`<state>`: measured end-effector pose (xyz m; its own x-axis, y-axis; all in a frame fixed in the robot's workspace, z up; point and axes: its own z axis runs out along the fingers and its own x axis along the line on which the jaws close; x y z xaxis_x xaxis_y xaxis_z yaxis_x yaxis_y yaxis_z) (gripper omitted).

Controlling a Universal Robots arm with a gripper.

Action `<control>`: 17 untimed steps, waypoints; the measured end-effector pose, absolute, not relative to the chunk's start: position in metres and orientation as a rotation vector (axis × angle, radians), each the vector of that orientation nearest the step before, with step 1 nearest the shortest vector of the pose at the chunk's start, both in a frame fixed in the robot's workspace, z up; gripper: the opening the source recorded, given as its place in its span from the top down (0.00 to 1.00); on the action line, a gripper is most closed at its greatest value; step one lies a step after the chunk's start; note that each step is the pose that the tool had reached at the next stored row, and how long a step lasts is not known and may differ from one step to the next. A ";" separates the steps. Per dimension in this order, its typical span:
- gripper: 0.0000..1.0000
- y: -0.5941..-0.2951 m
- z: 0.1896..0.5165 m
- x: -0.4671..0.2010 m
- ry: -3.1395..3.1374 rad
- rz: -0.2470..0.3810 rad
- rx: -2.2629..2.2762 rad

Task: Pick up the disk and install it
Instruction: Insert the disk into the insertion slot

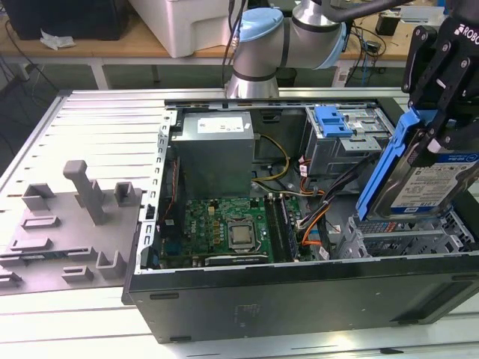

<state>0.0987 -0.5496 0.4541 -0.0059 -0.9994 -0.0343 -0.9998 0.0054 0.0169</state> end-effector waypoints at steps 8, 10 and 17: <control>0.63 -0.550 0.451 0.099 2.219 0.057 -2.206; 0.63 -0.550 0.450 0.099 2.219 0.057 -2.206; 0.63 -0.550 0.447 0.099 2.219 0.056 -2.206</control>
